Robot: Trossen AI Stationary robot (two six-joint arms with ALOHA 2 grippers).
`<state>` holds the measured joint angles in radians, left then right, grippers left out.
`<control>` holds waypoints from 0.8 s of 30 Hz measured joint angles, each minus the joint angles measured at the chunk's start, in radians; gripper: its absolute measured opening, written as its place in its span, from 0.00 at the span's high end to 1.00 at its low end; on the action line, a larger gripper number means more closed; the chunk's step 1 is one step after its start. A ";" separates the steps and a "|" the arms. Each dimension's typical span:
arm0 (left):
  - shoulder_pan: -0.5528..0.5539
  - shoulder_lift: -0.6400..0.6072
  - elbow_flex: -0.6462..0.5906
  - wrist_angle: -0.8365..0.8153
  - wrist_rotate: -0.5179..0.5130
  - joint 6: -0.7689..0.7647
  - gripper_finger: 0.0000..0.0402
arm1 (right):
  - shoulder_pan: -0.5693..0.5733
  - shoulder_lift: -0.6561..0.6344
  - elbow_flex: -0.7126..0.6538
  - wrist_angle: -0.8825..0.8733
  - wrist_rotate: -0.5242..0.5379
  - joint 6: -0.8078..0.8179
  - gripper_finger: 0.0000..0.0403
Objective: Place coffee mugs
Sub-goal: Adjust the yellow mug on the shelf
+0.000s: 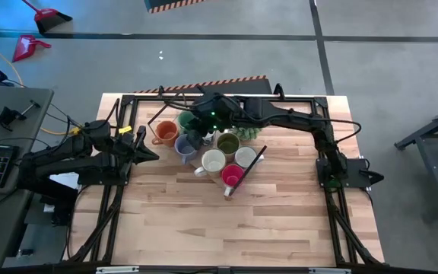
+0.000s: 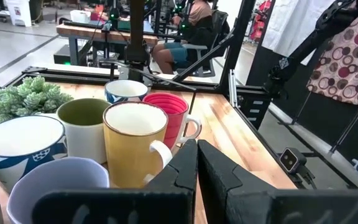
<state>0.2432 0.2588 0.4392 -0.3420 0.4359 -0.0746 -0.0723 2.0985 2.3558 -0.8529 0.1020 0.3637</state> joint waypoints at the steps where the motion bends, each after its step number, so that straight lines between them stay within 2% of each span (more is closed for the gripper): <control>1: 0.000 0.000 0.000 -0.001 0.000 0.000 1.00 | 0.007 -0.005 0.000 0.010 0.001 -0.008 0.81; 15: 0.000 0.000 0.000 -0.001 0.000 0.000 1.00 | 0.096 -0.061 0.000 0.184 0.004 -0.120 0.81; 24: 0.000 0.000 0.000 0.000 0.000 0.000 1.00 | 0.145 -0.064 0.000 0.235 0.004 -0.182 0.81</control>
<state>0.2432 0.2586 0.4393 -0.3418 0.4358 -0.0750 0.0725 2.0342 2.3562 -0.6180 0.1059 0.1822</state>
